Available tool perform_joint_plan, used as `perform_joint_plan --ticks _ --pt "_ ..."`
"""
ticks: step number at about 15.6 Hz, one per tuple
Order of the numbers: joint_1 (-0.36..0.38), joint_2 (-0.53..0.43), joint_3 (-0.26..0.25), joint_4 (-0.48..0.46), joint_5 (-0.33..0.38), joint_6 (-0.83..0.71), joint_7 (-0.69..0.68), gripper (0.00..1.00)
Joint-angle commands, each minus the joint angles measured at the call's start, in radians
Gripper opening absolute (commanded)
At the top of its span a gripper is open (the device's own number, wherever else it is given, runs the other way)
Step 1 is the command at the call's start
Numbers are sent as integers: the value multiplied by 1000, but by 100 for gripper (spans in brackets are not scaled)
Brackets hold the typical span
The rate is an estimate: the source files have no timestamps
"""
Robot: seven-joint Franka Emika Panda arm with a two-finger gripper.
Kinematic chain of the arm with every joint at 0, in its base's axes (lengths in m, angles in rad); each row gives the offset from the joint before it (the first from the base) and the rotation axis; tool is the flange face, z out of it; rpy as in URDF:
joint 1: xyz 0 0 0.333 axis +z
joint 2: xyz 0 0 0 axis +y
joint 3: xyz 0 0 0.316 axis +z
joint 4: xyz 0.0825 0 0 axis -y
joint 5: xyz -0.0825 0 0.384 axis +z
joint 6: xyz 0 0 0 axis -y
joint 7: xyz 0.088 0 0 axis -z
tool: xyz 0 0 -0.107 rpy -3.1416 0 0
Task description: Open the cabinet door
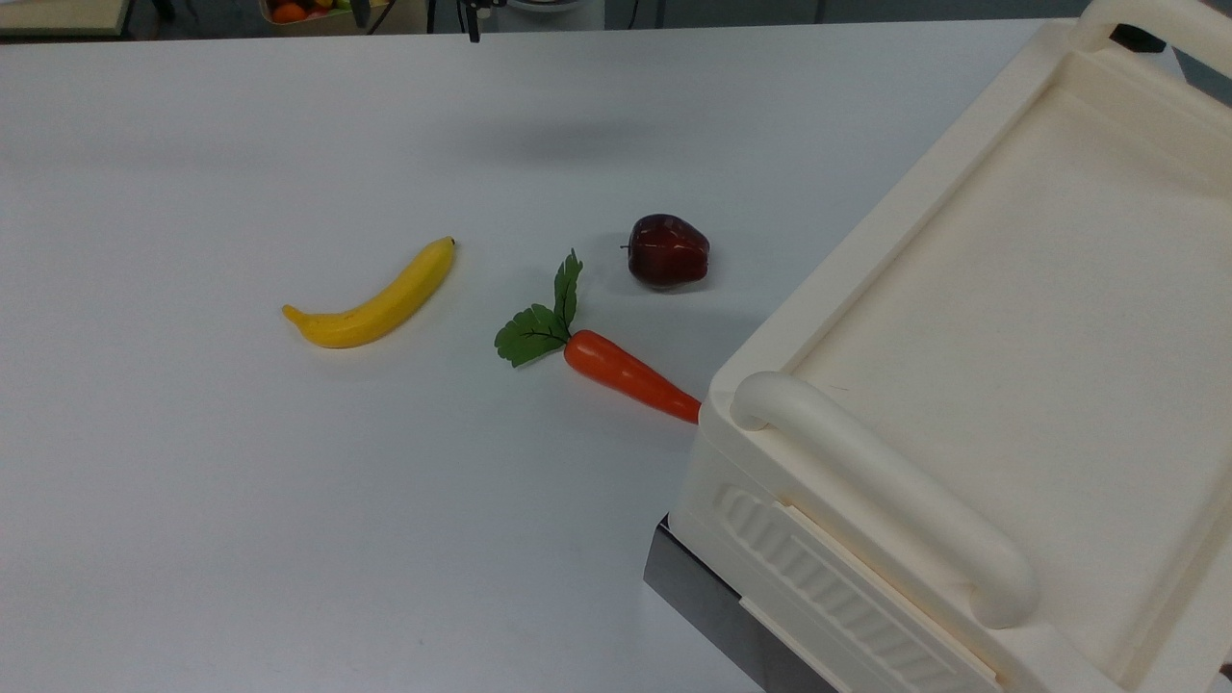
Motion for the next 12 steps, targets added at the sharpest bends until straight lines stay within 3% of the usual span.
perform_joint_plan --ticks 1,4,8,12 --pt "1 -5 -4 12 11 -44 -6 100" --pt "4 -2 -4 14 7 -64 -4 100" --pt "9 53 -2 103 2 -115 -27 100" --pt "50 82 12 172 33 -23 -73 100"
